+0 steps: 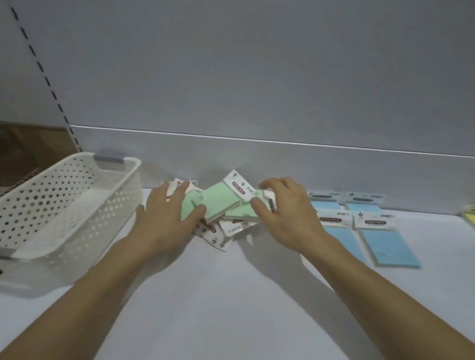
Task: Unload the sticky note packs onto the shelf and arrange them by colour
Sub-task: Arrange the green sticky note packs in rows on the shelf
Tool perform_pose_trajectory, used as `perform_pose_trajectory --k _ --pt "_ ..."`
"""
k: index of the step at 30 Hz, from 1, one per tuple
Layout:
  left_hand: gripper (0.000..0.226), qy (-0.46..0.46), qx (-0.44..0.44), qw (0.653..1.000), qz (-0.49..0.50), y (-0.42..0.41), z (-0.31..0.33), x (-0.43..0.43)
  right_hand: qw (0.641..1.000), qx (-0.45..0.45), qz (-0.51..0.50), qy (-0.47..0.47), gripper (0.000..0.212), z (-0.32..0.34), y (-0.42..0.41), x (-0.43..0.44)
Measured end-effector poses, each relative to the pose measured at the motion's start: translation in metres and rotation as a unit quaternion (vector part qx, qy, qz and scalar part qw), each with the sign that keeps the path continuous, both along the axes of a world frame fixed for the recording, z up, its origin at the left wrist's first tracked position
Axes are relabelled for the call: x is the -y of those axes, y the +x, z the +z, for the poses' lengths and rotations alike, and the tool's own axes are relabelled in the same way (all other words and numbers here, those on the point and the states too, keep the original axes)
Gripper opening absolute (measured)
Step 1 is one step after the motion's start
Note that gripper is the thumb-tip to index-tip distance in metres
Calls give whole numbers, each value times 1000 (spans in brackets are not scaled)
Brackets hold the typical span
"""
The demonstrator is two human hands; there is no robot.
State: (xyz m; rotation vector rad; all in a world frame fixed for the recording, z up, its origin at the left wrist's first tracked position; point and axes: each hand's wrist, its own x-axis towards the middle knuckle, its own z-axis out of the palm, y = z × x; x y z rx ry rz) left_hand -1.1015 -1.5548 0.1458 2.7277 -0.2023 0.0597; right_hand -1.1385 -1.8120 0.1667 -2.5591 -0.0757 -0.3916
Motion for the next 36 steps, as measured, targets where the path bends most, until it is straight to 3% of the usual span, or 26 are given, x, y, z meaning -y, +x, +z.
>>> perform_pose_trajectory --k 5,12,16,22,27,32,34,36 --pt "88 -5 -25 1000 12 10 -15 2 990 -132 -39 39 64 -13 34 -47" --pt "81 -42 -60 996 -47 -10 -6 0 983 -136 3 125 69 -19 17 -37" --pt "80 -63 -92 991 -79 -35 0 2 977 -156 10 143 57 -17 -8 -24" --pt "74 -52 -115 979 -162 -56 12 1 978 -192 17 80 55 2 -41 -1" --pt "81 -18 -111 981 -160 -61 15 -7 983 -178 43 15 46 16 -47 7" --pt "53 -44 -81 985 -144 -55 16 -9 993 -98 60 24 28 20 -45 0" --pt "32 -80 -45 986 -142 -53 18 -10 993 -94 75 19 28 20 -44 -3" --pt "25 -91 -14 987 -132 -52 22 -13 990 -119 73 -9 37 21 -43 -4"
